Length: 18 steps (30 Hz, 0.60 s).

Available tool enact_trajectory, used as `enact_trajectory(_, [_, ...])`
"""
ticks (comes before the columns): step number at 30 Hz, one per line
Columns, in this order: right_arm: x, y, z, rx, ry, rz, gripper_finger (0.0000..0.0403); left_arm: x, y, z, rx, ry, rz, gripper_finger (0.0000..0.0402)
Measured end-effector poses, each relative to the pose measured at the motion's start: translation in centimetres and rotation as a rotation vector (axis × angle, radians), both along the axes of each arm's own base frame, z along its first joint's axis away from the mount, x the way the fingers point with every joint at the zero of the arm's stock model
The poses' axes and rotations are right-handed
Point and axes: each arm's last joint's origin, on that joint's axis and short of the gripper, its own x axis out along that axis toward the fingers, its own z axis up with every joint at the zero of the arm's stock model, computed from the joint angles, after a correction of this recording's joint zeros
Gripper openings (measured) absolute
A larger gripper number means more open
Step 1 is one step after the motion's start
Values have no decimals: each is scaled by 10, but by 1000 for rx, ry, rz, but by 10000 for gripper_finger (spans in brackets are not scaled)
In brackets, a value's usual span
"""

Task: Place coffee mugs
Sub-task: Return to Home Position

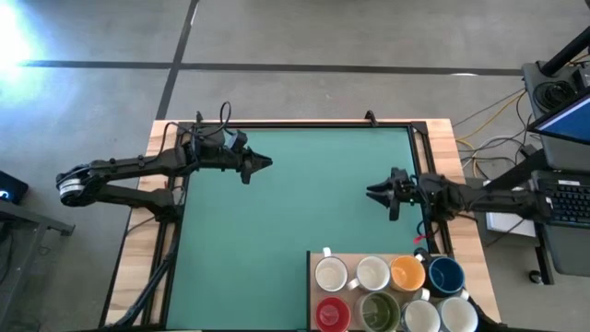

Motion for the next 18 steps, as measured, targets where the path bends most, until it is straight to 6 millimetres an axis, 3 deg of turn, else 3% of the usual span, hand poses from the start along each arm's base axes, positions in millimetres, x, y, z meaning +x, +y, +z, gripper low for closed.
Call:
enact_trajectory(7, [-3,-13,0,51,-12,-46,109,0,0,0,0,0,0,49])
enact_trajectory(10, [-3,-14,0,132,-24,-73,109,0,0,0,0,0,0,49])
enact_trajectory(18, [-3,-14,0,124,-18,-73,109,0,0,0,-2,4,0,49])
